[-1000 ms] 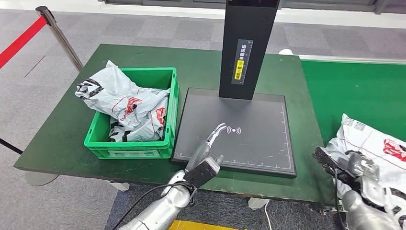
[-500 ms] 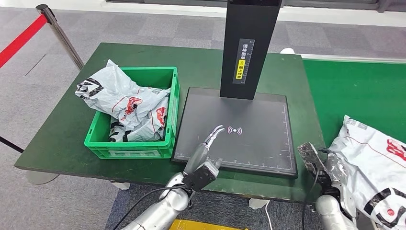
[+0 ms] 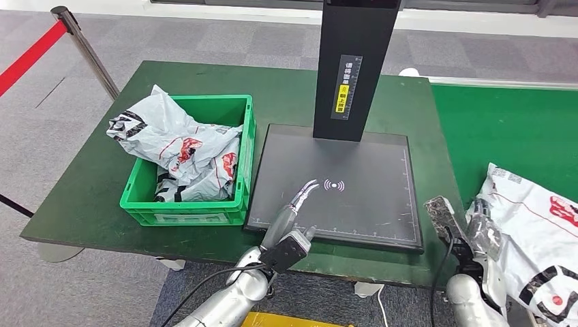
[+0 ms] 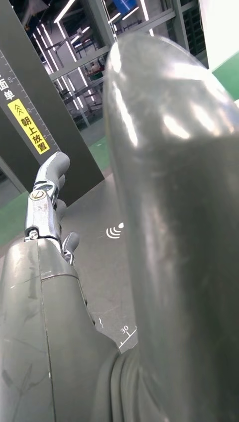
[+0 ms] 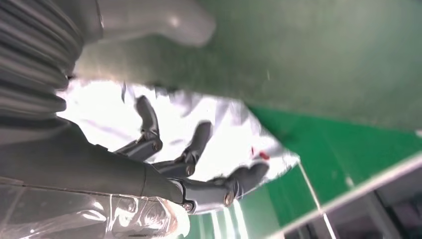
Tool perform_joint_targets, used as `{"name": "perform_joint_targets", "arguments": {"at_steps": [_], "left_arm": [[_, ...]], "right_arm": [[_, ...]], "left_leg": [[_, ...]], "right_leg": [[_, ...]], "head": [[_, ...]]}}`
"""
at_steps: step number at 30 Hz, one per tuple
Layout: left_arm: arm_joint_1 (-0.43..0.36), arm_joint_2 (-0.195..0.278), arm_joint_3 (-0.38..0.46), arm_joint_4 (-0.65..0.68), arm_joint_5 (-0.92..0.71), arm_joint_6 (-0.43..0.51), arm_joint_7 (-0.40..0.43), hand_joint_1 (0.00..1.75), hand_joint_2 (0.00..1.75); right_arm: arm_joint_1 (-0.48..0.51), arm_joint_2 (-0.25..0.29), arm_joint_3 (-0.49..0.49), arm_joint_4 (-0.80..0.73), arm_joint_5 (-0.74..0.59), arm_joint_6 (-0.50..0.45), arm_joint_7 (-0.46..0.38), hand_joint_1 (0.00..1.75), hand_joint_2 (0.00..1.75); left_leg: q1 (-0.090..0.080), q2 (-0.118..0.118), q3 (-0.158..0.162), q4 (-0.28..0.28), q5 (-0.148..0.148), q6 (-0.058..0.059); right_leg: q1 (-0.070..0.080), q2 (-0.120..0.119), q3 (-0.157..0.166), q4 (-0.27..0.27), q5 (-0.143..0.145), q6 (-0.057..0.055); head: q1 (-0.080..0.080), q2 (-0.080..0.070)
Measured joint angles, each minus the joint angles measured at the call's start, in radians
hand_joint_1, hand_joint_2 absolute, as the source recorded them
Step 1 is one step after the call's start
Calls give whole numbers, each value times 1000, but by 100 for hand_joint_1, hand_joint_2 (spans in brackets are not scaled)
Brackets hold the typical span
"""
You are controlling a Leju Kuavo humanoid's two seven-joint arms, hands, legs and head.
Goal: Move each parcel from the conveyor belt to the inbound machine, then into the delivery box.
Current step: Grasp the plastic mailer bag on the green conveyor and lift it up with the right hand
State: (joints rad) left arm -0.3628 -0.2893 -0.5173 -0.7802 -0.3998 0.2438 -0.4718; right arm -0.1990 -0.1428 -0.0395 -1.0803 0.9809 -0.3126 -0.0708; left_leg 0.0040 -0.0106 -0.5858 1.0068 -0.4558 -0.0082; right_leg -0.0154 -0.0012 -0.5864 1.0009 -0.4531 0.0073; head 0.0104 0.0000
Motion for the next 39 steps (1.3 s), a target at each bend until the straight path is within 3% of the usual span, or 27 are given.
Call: {"name": "perform_joint_targets", "arguments": {"at_steps": [5,12,16,19,39], "left_arm": [[0,0,0,2,-1,-6,0,0,0],[3,4,0,1,-4,-16,2,0,0],[6,5,0,1,-6,-25,8,0,0],[7,5,0,0,-6,-28,10,0,0],[7,5,0,-1,-6,-41,14,0,0]], "right_arm": [[-10,-44,-10,-41,240,43,118,0,175],[-15,-101,-10,-47,390,192,182,0,175],[-16,-131,-10,-40,402,306,173,0,175],[-16,-144,-10,-27,396,337,167,0,175],[-55,-180,-8,161,364,364,180,0,175]], "left_leg": [[0,0,0,0,0,0],[-1,0,0,0,0,0],[-1,0,0,0,0,0],[-1,0,0,0,0,0],[-1,0,0,0,0,0]], "right_leg": [[0,0,0,0,0,0],[-1,0,0,0,0,0],[-1,0,0,0,0,0],[-1,0,0,0,0,0],[-1,0,0,0,0,0]], "head": [[0,0],[0,0],[0,0],[0,0],[0,0]]}}
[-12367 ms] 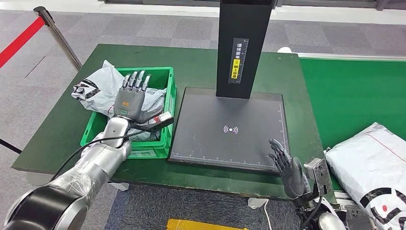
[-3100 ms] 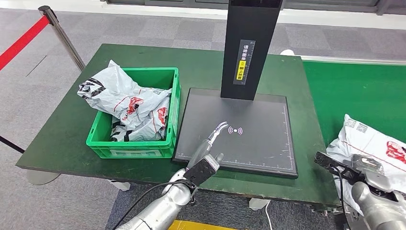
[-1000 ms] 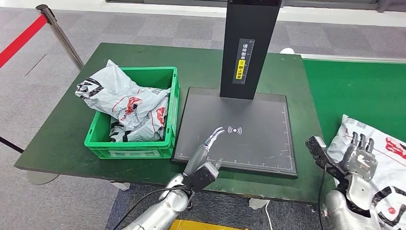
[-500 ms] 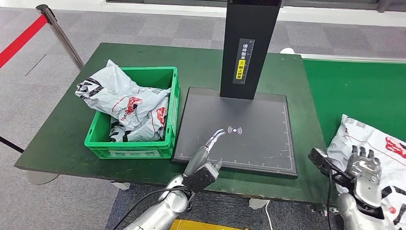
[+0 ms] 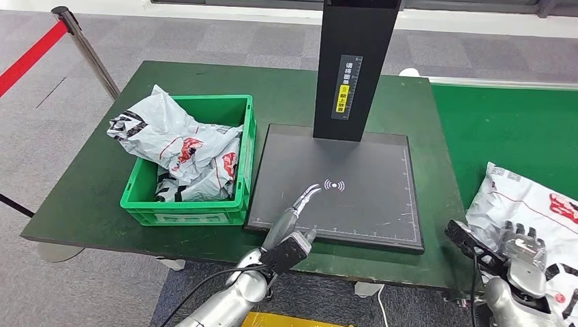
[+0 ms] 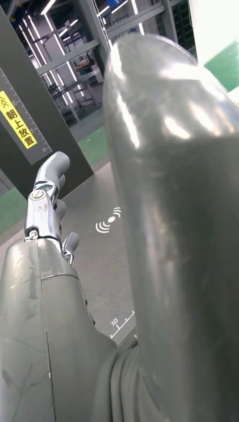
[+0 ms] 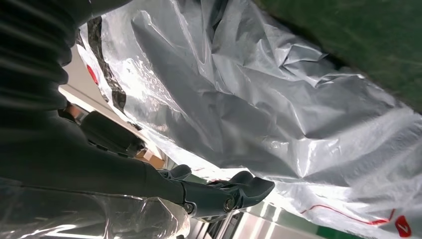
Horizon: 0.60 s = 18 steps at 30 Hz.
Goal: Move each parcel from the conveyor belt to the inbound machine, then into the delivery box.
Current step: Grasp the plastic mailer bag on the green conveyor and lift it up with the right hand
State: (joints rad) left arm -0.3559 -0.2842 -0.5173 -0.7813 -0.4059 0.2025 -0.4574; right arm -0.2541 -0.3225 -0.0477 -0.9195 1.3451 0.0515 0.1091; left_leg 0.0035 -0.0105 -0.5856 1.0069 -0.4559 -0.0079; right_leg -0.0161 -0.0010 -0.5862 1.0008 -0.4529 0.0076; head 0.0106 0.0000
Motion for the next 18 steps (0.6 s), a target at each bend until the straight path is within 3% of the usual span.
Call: {"name": "perform_joint_targets", "arguments": {"at_steps": [18], "left_arm": [[-1,0,0,4,18,-3,-20,0,0]], "right_arm": [[-75,-16,5,118,16,-19,-35,0,175]], "left_leg": [[-1,0,0,0,0,0]], "right_leg": [[-1,0,0,0,0,0]], "head": [[0,0]]}}
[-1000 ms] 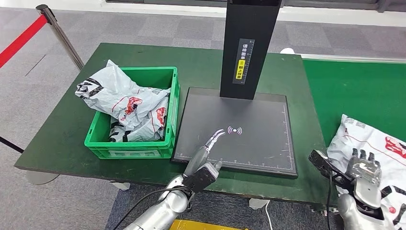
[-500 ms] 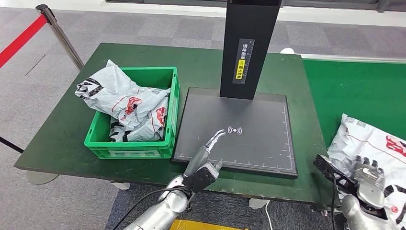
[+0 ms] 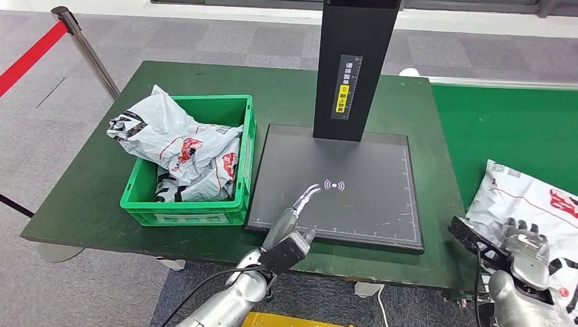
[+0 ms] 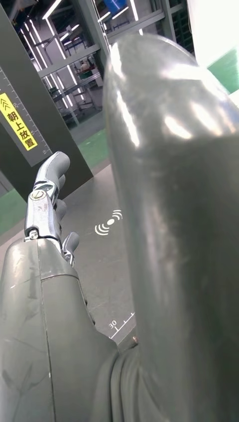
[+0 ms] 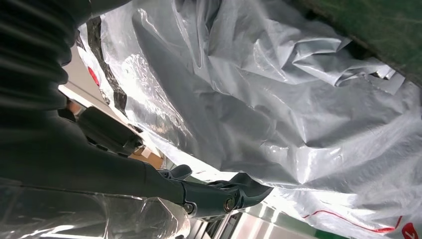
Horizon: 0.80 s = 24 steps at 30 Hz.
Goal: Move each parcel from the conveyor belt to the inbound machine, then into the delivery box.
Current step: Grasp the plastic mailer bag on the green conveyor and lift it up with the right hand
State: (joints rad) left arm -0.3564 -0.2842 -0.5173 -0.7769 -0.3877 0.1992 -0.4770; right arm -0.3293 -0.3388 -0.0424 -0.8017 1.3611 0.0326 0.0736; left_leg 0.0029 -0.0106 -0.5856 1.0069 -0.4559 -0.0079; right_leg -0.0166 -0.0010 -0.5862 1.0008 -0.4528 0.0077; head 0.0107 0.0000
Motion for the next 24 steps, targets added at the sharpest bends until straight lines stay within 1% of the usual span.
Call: {"name": "perform_joint_targets", "arguments": {"at_steps": [9,10,11,12,14,15,16,24], "left_arm": [[-2,-1,0,11,11,0,-4,0,0],[-2,-1,0,12,13,0,-5,0,0],[-2,-1,0,13,14,0,-5,0,0],[-2,-1,0,14,16,0,-5,0,0],[-2,-1,0,15,18,0,-5,0,0],[-2,-1,0,15,18,0,-4,0,0],[-2,-1,0,15,18,0,-4,0,0],[-2,0,0,15,28,5,-4,0,0]], "right_arm": [[-6,4,12,42,11,-12,9,0,175],[-5,5,16,46,14,-12,12,3,175],[-5,7,21,50,16,-12,16,27,175],[-5,9,24,53,18,-12,20,65,175],[-5,12,29,60,22,-13,29,148,175],[-5,14,32,63,22,-14,32,168,175],[-5,15,35,66,23,-14,34,175,175],[-13,22,67,82,20,-9,32,175,175]], "left_leg": [[0,0,0,0,0,0],[0,0,0,0,0,0],[0,0,0,0,0,0],[0,0,0,0,0,0],[0,0,0,0,0,0],[0,0,0,0,0,0],[0,0,0,0,0,0],[0,0,1,0,0,0]], "right_leg": [[0,0,0,0,0,0],[0,0,0,0,0,0],[0,0,0,0,0,0],[0,0,0,0,0,0],[0,0,0,0,0,0],[0,0,0,0,0,0],[0,0,0,0,0,0],[0,0,2,0,0,0]], "head": [[0,0],[0,0],[0,0],[0,0],[0,0],[0,0],[0,0],[0,0]]}}
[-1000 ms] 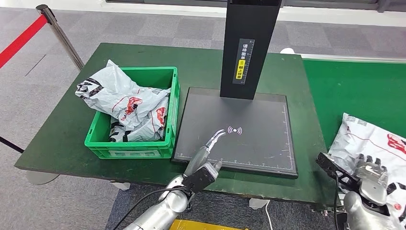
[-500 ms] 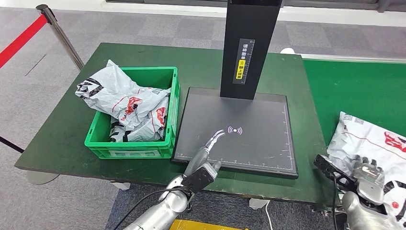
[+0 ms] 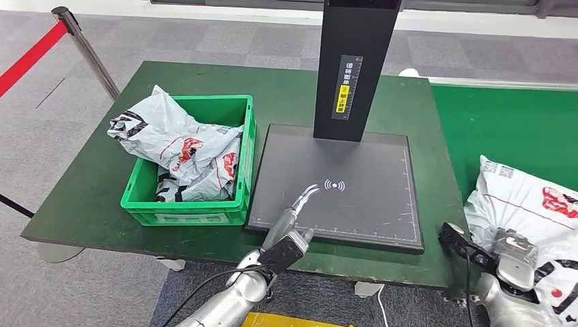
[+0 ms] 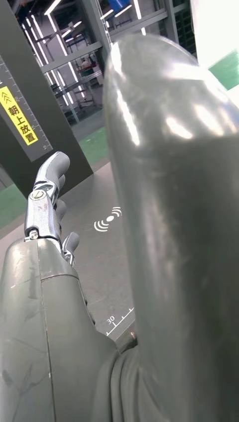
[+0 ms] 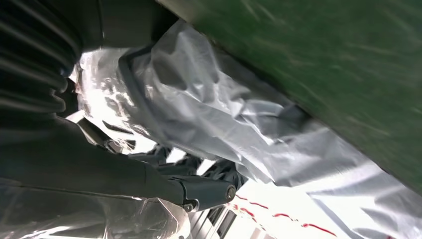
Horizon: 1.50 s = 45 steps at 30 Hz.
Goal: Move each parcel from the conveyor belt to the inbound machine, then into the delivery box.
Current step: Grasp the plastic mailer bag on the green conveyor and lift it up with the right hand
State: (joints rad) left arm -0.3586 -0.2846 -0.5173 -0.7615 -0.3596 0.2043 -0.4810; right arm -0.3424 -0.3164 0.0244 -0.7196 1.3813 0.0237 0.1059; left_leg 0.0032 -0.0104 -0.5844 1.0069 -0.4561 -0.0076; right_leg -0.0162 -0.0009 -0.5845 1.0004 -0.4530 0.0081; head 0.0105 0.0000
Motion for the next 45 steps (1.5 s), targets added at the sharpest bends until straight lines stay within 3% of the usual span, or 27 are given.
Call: {"name": "perform_joint_targets", "arguments": {"at_steps": [23,32,45], "left_arm": [[1,0,0,0,2,2,3,0,0],[6,2,0,0,-1,12,3,0,0],[32,15,0,-19,-19,19,3,0,0]], "right_arm": [[-18,13,31,30,-18,-12,-16,175,175],[-22,23,37,32,-28,-83,-11,175,175],[75,34,36,-182,-33,-100,22,175,175]], "left_leg": [[0,1,4,0,0,1],[0,2,4,0,0,1],[0,6,1,0,-1,0]], "right_leg": [[0,1,4,-1,1,1],[0,1,4,0,1,1],[1,6,-3,1,2,1]], "head": [[0,0],[0,0],[0,0]]}}
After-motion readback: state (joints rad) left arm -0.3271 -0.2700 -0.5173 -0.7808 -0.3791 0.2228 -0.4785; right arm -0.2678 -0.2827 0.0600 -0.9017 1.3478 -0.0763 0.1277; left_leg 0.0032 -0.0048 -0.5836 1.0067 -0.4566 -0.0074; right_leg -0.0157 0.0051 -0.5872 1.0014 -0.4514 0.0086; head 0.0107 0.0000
